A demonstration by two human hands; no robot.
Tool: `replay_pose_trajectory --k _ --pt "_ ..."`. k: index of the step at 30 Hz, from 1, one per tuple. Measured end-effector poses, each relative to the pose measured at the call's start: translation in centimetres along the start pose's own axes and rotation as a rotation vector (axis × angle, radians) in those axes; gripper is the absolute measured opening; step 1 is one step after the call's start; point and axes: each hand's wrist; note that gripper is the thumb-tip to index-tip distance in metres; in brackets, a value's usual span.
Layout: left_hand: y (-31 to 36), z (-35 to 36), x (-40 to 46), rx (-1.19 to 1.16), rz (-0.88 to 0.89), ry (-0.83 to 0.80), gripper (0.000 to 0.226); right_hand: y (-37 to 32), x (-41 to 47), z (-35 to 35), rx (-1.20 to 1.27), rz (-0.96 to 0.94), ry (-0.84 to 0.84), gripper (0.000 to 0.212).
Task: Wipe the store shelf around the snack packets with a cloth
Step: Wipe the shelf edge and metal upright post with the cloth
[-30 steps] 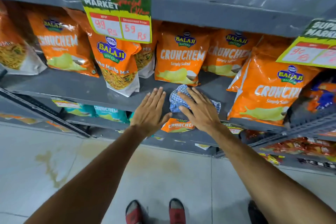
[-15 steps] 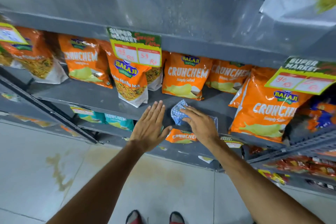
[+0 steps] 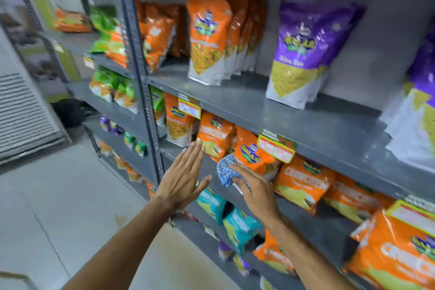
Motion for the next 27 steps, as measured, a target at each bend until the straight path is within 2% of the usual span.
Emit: replay_pose_trajectory --k 9,14,21,27 --pt "-14.2 -4.7 7.6 0.027 -0.074 0.155 0.083 -6.1 15.4 7.8 0.119 -0.111 0.11 0.035" --pt "-23.0 -7.4 16.3 -0.042 -0.079 0.277 0.083 -8.8 27.0 12.1 0.127 -0.108 0.281 0.036" --pt "-30.8 -11.2 28.9 -0.132 0.061 0.441 0.081 -9.4 42.9 14.5 0.021 0.031 0.429 0.037" --pt "-32.5 -11.4 37.3 -0.226 0.113 0.622 0.078 -4.0 54.1 15.1 -0.204 0.351 0.402 0.036"
Point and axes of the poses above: each hand's wrist, its own x-axis towards the middle knuckle, its own z-axis out of the palm, y = z × x, and after that the axes turned 12 degrees about -z, right-handed
